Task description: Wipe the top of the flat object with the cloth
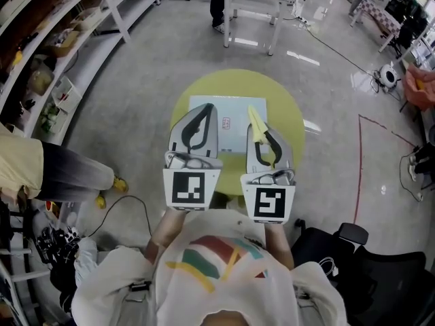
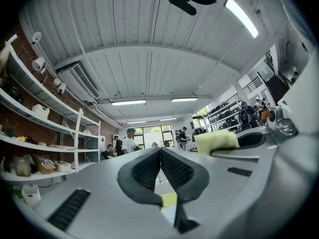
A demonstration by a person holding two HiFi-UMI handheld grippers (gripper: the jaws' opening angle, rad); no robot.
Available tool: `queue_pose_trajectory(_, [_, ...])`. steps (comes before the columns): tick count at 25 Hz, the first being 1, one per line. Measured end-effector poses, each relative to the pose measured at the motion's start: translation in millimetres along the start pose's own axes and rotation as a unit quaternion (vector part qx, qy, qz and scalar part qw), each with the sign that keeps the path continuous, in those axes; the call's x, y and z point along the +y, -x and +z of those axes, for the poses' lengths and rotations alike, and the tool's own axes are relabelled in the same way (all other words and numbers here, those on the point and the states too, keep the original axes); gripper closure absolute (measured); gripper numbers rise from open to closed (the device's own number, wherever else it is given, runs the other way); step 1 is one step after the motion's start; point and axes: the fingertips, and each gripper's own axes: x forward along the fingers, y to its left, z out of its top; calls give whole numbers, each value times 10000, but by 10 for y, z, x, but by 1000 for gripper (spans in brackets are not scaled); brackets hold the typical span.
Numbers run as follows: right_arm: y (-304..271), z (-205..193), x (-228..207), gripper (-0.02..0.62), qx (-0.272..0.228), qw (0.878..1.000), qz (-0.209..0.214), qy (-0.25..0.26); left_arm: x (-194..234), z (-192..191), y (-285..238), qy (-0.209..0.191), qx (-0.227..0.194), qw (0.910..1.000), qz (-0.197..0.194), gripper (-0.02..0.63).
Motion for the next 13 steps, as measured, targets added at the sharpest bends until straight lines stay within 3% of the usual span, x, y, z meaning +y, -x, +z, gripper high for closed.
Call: queue_pose_trajectory(13, [40,-4,-88,568,99,9998,-170,-8,-23,1,15,-12,-58,10000,-61,591])
